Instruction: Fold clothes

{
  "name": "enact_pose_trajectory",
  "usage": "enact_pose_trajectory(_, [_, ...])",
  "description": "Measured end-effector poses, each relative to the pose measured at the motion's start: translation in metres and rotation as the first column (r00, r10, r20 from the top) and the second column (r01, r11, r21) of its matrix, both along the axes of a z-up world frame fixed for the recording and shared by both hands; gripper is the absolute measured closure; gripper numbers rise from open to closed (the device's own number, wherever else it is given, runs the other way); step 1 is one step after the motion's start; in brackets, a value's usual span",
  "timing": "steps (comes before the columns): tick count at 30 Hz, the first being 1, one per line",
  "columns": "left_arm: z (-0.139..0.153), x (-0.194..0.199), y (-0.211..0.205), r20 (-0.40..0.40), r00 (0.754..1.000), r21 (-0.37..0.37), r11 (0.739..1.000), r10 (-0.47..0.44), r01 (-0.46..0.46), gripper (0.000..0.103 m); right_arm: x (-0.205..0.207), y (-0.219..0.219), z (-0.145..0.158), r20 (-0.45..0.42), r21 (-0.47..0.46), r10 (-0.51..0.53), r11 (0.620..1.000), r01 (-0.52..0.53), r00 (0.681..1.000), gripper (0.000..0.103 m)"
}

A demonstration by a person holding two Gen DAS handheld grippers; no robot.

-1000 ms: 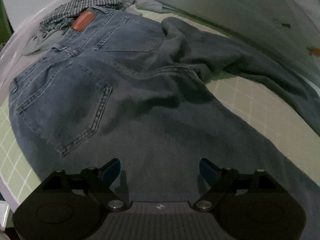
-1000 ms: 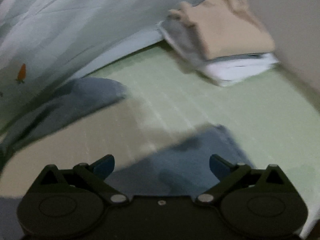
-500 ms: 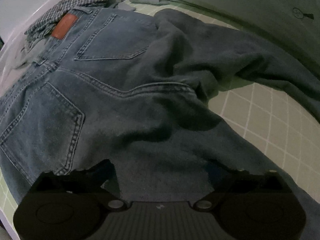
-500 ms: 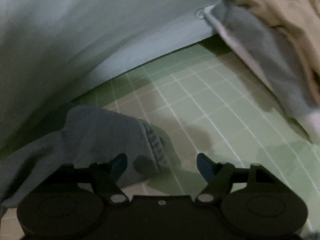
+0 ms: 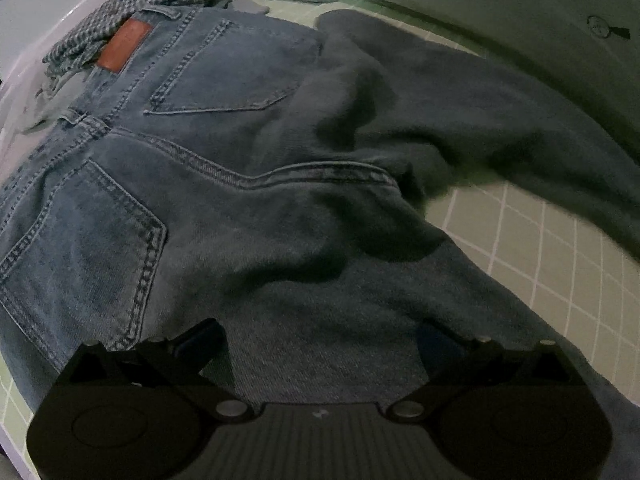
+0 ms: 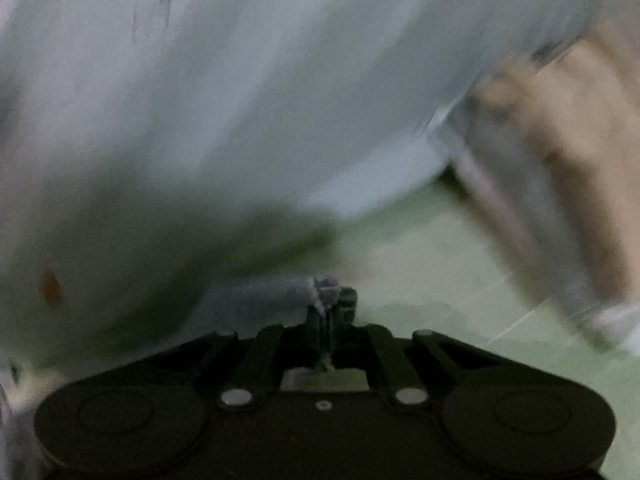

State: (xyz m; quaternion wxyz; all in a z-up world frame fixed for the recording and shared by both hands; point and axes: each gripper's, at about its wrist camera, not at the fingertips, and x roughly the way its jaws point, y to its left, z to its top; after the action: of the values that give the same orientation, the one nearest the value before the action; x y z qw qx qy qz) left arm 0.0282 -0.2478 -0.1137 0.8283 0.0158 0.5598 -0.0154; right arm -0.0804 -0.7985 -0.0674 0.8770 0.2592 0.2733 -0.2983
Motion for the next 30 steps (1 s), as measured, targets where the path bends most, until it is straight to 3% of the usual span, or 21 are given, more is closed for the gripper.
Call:
enact_pose_trajectory(2, [0.0,0.0,0.001,-0.001,1.0,0.0,1.0,0.0,0.0,0.0,-0.028,-0.008,0.013,0.0,-0.019,-0.058,0.998,0.058,0.998,0.099])
enact_pose_trajectory(3, [0.0,0.0,0.001,0.001,1.0,0.0,1.0,0.001,-0.001,0.0,-0.038,-0.011,0.01,-0.039,-0.019,-0.07,0.997,0.069,0.997,0.098])
enact_pose_trajectory(6, [0.0,-0.001,0.0,0.007,1.0,0.0,1.0,0.002,-0.002,0.0,-0.053,-0.021,-0.034,-0.295,0.02,-0.034,0.999,0.042,0.955,0.088])
enact_pose_trajectory(8, [-0.001,-0.001,0.0,0.004,1.0,0.0,1.0,0.002,-0.002,0.0,-0.061,-0.018,-0.049,-0.39,-0.022,-0.032,0.999,0.025,0.92,0.078])
enact_pose_trajectory(10, [-0.001,-0.001,0.0,0.002,1.0,0.0,1.0,0.004,-0.004,0.0,-0.064,-0.017,-0.048,-0.361,-0.042,-0.041,0.999,0.027,0.932,0.055])
enact_pose_trajectory(13, [-0.001,0.0,0.0,-0.001,1.0,0.0,1.0,0.004,-0.004,0.0,-0.053,-0.027,-0.048,-0.293,-0.025,-0.041,0.999,0.035,0.955,0.035])
enact_pose_trajectory(16, [-0.001,0.001,0.0,-0.003,1.0,0.0,1.0,0.003,-0.003,0.0,-0.029,-0.043,-0.054,-0.237,0.011,-0.028,0.999,0.032,0.971,0.025])
enact_pose_trajectory(21, [-0.001,-0.001,0.001,0.007,1.0,-0.001,1.0,0.001,-0.001,0.0,0.011,-0.074,-0.072,-0.16,0.146,-0.059,0.986,0.083,0.985,0.024])
enact_pose_trajectory(24, [-0.002,-0.002,0.002,0.017,1.0,-0.002,1.0,0.001,-0.001,0.0,0.031,-0.087,-0.084,-0.164,0.203,-0.068,0.974,0.101,0.984,0.023])
enact_pose_trajectory(26, [-0.003,-0.002,0.001,0.019,1.0,-0.002,1.0,0.001,-0.001,0.0,0.044,-0.09,-0.087,-0.181,0.192,-0.048,0.978,0.083,0.982,0.023])
enact_pose_trajectory(27, [-0.003,-0.002,0.001,0.02,1.0,-0.002,1.0,0.001,-0.001,0.0,0.05,-0.091,-0.088,-0.192,0.177,-0.034,0.982,0.068,0.981,0.029])
enact_pose_trajectory(29, [-0.002,-0.002,0.002,0.019,1.0,-0.003,1.0,0.001,-0.001,0.0,0.064,-0.088,-0.088,-0.239,0.129,0.03,0.992,0.001,0.97,0.058])
enact_pose_trajectory(30, [-0.002,-0.002,0.002,0.018,1.0,-0.002,1.0,0.0,0.0,0.0,0.071,-0.086,-0.087,-0.272,0.111,0.071,0.993,-0.042,0.96,0.089])
